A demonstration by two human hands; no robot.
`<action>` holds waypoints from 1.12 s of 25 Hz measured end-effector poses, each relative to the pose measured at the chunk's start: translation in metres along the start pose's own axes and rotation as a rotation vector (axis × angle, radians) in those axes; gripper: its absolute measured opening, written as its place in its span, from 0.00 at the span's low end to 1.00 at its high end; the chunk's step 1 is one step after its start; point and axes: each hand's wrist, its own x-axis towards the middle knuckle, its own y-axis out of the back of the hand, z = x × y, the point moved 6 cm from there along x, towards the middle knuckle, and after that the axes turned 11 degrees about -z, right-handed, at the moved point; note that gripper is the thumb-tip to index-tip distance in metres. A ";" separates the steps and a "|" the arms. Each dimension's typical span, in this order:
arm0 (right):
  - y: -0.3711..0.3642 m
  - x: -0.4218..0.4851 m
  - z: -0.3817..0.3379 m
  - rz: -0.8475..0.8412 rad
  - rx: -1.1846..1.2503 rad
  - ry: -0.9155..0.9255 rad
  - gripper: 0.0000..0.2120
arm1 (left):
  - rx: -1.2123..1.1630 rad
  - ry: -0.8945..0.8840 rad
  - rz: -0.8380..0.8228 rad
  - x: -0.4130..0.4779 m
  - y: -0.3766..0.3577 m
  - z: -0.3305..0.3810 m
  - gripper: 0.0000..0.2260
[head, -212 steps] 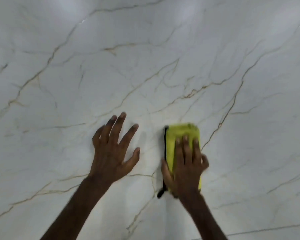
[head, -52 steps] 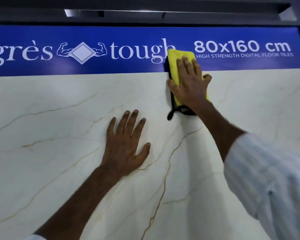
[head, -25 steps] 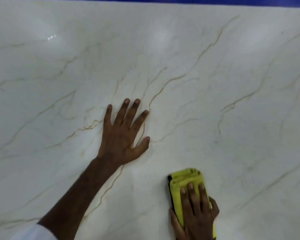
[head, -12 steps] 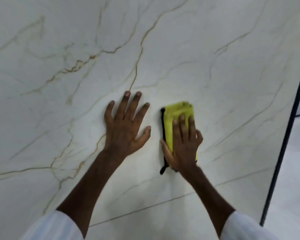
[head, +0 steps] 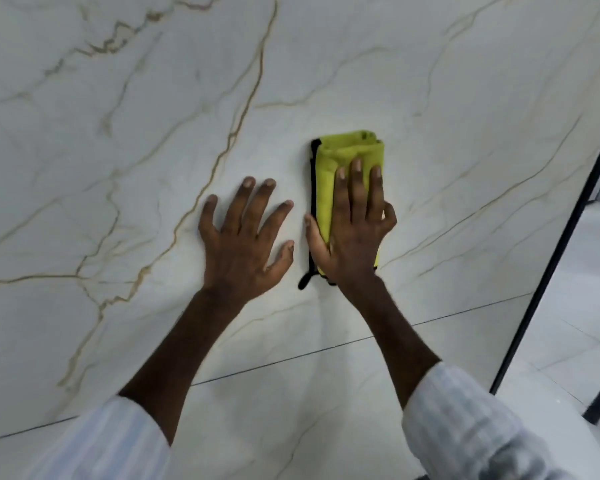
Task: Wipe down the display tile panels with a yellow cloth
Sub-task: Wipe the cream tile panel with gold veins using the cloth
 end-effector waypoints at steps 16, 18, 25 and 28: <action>0.010 0.008 0.072 0.000 0.064 0.004 0.35 | 0.073 -0.003 0.079 0.000 -0.003 0.004 0.24; 0.001 -0.029 0.095 -0.027 0.037 0.029 0.36 | 0.044 0.034 0.075 0.002 0.002 0.005 0.23; -0.031 -0.197 0.139 -0.276 0.053 -0.036 0.33 | 0.097 0.046 0.024 0.076 0.009 0.025 0.26; -0.024 -0.149 0.133 -0.256 0.021 0.012 0.35 | 0.119 0.050 0.038 0.071 0.003 0.027 0.26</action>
